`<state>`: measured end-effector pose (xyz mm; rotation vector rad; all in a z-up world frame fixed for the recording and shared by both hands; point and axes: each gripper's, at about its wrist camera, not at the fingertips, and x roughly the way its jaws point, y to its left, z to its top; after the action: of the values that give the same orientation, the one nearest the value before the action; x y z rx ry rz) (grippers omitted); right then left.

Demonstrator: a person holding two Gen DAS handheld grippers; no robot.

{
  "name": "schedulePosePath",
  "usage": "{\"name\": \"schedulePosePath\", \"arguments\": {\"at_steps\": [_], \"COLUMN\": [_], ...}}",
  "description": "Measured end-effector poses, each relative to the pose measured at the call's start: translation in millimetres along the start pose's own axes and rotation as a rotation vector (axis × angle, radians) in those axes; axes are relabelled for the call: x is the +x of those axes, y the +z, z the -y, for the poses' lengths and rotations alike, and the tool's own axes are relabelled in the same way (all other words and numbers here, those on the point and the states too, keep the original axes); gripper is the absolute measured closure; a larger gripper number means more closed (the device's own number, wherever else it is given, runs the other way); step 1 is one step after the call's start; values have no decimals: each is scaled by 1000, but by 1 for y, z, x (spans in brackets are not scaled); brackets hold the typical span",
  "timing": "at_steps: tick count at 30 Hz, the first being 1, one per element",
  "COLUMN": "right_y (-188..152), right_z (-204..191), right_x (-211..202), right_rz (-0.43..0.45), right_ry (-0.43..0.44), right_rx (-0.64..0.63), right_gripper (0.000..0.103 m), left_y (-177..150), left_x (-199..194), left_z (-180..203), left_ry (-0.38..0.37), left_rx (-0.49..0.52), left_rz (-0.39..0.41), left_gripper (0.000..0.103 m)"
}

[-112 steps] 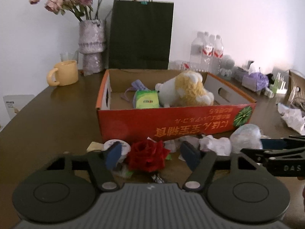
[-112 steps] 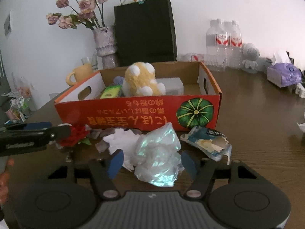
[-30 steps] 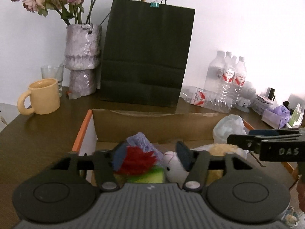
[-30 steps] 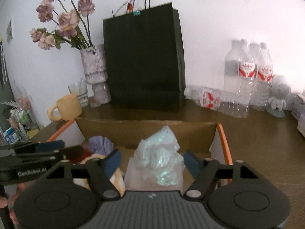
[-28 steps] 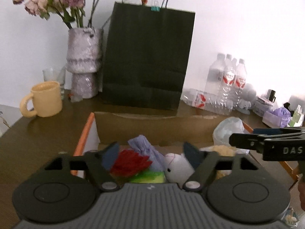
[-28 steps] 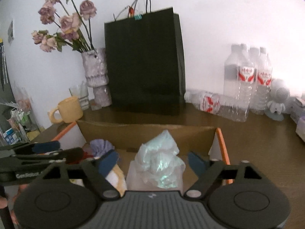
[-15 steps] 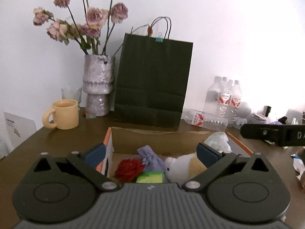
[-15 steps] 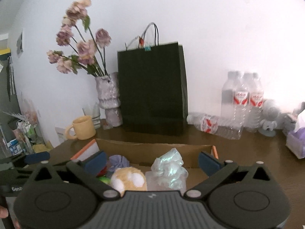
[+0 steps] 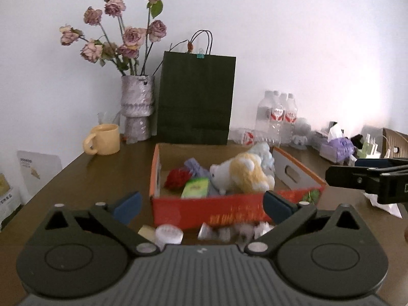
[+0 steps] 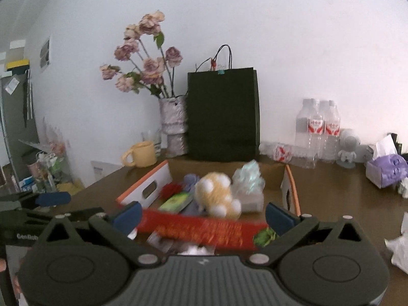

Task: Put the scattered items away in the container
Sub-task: 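Withdraw both tools from the cardboard box toward the remaining items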

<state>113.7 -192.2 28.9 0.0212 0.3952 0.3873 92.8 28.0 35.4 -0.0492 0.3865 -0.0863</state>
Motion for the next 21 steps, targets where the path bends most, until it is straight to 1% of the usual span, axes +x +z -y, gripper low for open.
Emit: {"name": "schedulePosePath", "arguments": {"at_steps": [3,6,15,21], "right_y": [-10,-22,-44,-58], "right_z": [-6,-9,-18,-21], "right_x": [-14,-25,-43,-50], "right_rz": [-15,-35,-80,-108], "right_ry": [-3,-9,-19,-22], "right_rx": [12,22,36,45], "right_gripper": [0,0,0,0], "left_y": [-7,-13,-25,-38], "left_x": [-18,-31,-50,-57], "left_z": [-2,1,7,4], "left_ry": [-8,-22,-56,-55], "left_rx": [-22,-20,-24,-29], "left_rz": [-6,-6,-11,-42], "left_gripper": [0,0,0,0]}}
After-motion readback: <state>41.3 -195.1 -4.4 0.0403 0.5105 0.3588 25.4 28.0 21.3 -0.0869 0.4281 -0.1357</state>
